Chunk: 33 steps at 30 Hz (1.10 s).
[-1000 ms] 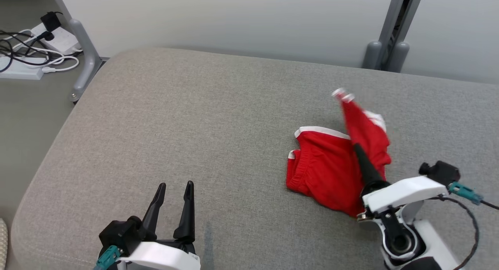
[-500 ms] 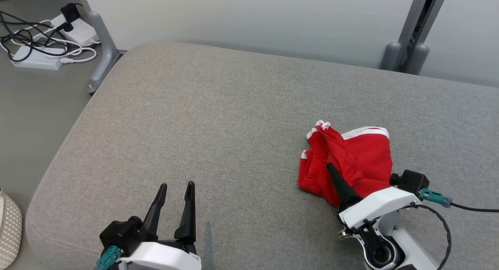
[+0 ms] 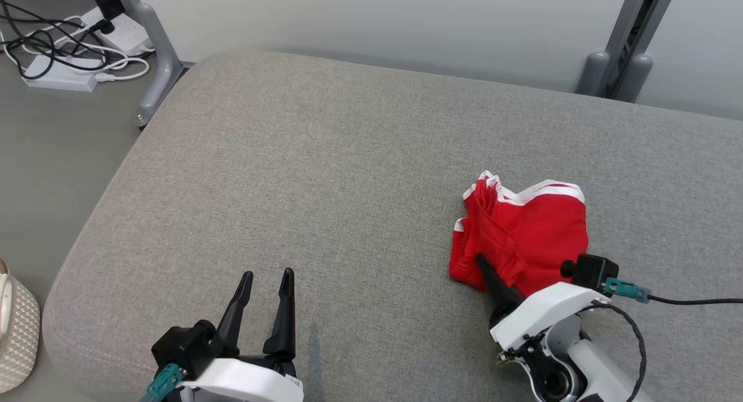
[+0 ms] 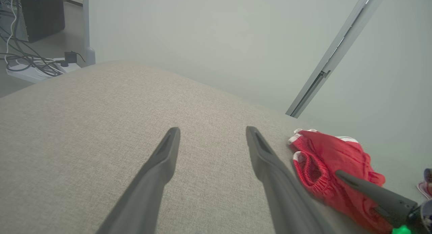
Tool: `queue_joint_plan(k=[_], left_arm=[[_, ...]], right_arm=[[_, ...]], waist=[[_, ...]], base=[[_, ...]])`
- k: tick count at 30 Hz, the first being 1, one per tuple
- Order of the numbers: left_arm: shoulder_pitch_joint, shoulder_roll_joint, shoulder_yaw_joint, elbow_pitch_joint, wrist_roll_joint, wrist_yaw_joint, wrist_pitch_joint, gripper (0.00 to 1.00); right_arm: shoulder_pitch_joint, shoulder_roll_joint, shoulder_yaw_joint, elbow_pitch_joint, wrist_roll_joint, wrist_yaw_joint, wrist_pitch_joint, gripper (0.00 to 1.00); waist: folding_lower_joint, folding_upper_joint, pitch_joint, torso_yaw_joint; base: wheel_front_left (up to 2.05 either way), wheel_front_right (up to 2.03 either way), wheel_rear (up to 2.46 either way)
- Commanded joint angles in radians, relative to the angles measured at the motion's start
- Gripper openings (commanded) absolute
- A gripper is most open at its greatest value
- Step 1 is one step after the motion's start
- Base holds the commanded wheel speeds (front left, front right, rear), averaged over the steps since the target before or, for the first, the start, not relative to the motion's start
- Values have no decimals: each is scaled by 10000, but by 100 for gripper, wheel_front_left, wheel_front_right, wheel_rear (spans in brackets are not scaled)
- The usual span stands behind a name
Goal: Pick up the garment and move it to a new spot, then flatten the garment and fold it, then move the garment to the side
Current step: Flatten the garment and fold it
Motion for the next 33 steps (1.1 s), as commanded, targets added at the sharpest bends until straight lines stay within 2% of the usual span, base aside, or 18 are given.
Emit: queue_joint_plan(k=[1, 2, 13, 21, 28, 33], left_arm=[[-153, 36, -1, 7, -59, 12, -15, 100], [-168, 38, -8, 21, -66, 9, -15, 100], [-170, 38, 38, 144, 0, -25, -15, 100], [-58, 38, 43, 120, 47, -11, -15, 100], [4, 38, 98, 84, 42, 38, -15, 100], [8, 39, 199, 14, 59, 60, -15, 100]], right_arm=[[-78, -63, 65, 25, -171, -3, -54, 37], [-104, -63, 146, 55, -270, -3, -79, 100], [-36, -73, 909, 28, -1234, -3, -27, 100], [-202, -67, 1877, 167, -2341, -3, -190, 100], [-215, -64, 2013, 567, -2596, -3, -21, 100], [-264, -241, 1769, 220, -2610, -3, -214, 100]], waist=[[0, 0, 22, 12], [0, 0, 37, 18], [0, 0, -45, -16], [0, 0, -200, -118], [0, 0, -283, -239], [0, 0, -349, -511]], base=[[0, 0, 0], [0, 0, 0], [0, 0, 0], [0, 0, 0], [0, 0, 0], [0, 0, 0]])
